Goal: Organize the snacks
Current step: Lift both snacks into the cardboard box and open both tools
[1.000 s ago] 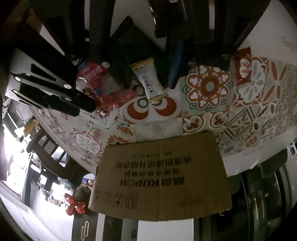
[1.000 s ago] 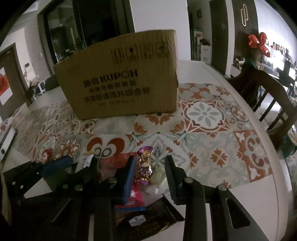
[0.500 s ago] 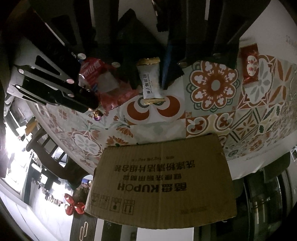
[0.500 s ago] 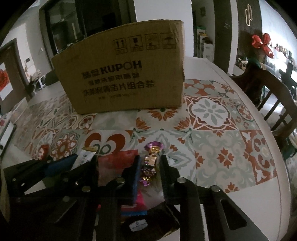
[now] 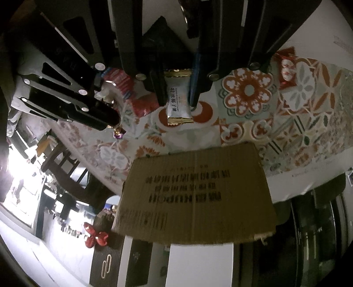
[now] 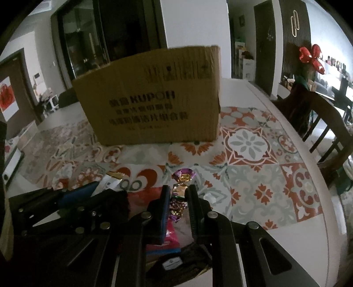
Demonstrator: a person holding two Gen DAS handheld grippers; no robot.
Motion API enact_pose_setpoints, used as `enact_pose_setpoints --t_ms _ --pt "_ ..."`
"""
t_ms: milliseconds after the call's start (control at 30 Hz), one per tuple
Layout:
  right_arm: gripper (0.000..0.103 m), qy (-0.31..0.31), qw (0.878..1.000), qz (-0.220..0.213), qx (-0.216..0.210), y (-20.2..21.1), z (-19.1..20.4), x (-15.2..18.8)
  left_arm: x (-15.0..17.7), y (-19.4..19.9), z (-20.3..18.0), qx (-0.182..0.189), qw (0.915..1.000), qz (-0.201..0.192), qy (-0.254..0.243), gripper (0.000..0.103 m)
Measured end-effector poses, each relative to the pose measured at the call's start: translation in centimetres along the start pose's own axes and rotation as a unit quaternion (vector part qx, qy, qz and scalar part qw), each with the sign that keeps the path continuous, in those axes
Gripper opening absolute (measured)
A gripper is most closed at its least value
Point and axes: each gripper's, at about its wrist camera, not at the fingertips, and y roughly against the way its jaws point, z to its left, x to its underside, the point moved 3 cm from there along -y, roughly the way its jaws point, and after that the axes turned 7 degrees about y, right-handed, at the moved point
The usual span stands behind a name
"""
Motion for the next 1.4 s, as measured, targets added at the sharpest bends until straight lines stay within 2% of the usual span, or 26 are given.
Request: enact_pose_setpoints --t_ms 367,867,1067,1233,1400 --pt "0.018 0.008 0.998 -0.058 0.001 4.9 1.1 -2.3 -2.2 5.1 0.4 0.012 0.9982 -0.059 -0.003 0.021" --pt "0.018 0.016 0.989 -0.148 0.003 10.3 2.5 -6.6 -6.6 11.6 0.4 0.011 0.9874 -0.155 -0.028 0.021" --pt "0.018 0.009 0.984 -0.178 0.002 11.3 1.9 -9.2 -9.0 12.2 0.6 0.011 0.9845 -0.171 -0.036 0.021" --pt "0.018 0.011 0.983 -0.185 -0.004 11.1 1.5 -11.5 -11.2 12.4 0.5 0.011 0.9819 -0.183 -0.048 0.021" --pt "0.017 0.025 0.981 -0.192 -0.006 10.6 1.4 -13.4 -13.3 11.6 0.4 0.01 0.9827 -0.177 -0.053 0.021"
